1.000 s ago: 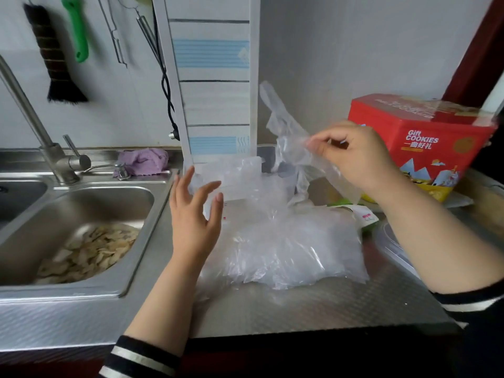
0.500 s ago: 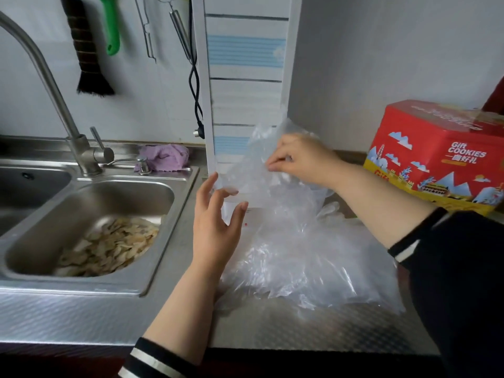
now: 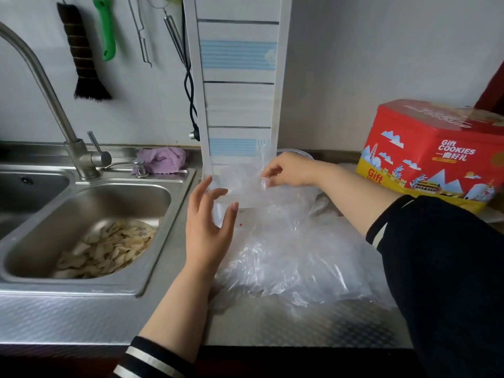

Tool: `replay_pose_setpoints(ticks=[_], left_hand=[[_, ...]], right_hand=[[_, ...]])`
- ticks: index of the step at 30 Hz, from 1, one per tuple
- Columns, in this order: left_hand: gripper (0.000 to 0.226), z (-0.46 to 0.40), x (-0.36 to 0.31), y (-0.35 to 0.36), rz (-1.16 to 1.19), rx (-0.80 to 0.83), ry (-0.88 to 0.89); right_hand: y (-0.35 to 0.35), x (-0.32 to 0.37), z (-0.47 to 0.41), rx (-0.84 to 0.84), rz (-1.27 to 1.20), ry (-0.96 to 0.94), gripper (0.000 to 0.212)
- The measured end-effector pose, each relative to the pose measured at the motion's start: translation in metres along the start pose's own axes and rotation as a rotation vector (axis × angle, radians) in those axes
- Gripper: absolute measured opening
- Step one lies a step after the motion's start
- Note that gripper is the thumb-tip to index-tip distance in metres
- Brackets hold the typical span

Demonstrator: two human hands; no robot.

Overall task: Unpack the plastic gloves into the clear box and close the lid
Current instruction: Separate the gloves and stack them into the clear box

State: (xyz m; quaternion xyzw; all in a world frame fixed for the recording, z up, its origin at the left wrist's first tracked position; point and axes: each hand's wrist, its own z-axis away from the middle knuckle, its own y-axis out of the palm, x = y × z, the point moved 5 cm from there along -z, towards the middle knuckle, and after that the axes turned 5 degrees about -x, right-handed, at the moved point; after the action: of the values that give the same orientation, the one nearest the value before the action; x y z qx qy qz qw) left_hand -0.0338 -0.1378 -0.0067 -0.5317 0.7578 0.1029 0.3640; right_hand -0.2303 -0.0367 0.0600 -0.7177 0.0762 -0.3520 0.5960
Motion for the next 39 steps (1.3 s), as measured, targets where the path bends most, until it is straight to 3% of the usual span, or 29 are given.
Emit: replay_pose_setpoints(ticks=[5, 7, 11, 17, 20, 28, 39], left_hand=[[0.029, 0.002, 0.001, -0.001, 0.020, -0.015, -0.016], [0.028, 0.003, 0.002, -0.001, 0.032, -0.022, -0.036], [0.031, 0.003, 0.006, 0.001, 0.038, -0.037, -0.073], [0.032, 0.005, 0.012, 0.003, 0.073, -0.037, -0.123], [0.030, 0.005, 0.014, 0.003, 0.099, -0.056, -0.117], [0.036, 0.006, 0.014, 0.004, 0.099, -0.041, -0.151], [0.035, 0.006, 0.015, 0.002, 0.102, -0.037, -0.177]], right_hand=[[-0.035, 0.008, 0.041, -0.340, -0.296, -0.031, 0.009], [-0.039, 0.009, 0.070, -0.383, -0.336, -0.032, 0.004], [-0.026, 0.005, 0.130, -0.245, -0.308, 0.010, 0.015], [0.016, -0.020, 0.175, 0.031, 0.122, 0.046, 0.055], [0.025, -0.024, 0.178, -0.025, 0.163, 0.025, 0.045], [0.014, -0.026, 0.173, -0.246, -0.037, 0.040, 0.006], [-0.059, 0.001, 0.175, -0.471, -0.206, 0.031, 0.006]])
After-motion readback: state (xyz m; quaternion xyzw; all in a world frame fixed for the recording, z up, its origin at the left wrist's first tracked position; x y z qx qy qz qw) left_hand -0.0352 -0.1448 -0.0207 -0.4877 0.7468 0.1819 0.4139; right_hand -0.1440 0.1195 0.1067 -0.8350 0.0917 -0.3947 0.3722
